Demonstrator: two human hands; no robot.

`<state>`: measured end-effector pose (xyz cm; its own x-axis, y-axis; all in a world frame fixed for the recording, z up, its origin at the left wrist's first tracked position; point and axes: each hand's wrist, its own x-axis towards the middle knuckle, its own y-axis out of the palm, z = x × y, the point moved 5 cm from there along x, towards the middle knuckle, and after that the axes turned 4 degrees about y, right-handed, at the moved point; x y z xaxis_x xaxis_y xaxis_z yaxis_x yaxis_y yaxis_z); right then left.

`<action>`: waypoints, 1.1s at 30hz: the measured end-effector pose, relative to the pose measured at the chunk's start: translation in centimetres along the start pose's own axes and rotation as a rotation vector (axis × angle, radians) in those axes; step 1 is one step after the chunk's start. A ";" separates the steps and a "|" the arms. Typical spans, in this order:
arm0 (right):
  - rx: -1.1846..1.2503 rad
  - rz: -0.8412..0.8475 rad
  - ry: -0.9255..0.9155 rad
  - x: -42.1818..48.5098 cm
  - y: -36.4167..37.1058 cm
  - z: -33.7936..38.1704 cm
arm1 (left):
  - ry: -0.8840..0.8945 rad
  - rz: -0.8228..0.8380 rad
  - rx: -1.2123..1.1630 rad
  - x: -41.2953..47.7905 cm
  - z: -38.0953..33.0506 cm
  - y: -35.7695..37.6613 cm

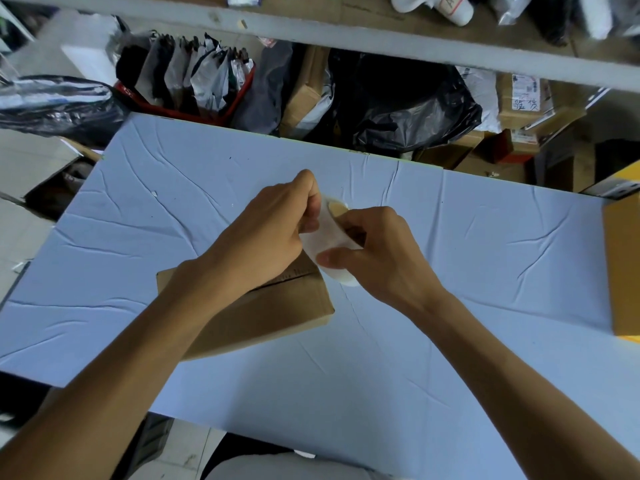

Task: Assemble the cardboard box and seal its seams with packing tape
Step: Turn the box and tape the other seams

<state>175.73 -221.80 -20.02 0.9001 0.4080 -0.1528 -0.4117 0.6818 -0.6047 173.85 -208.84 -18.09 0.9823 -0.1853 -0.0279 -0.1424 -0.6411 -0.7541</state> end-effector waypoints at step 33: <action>-0.157 -0.088 0.070 1.2 -2.6 -0.2 | -0.120 0.148 -0.452 1.4 1.9 0.2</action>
<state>177.88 -223.23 -18.76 0.9416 0.3040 -0.1450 -0.3088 0.6072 -0.7321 175.39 -207.82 -19.55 0.9509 -0.2286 -0.2085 -0.2939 -0.8783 -0.3772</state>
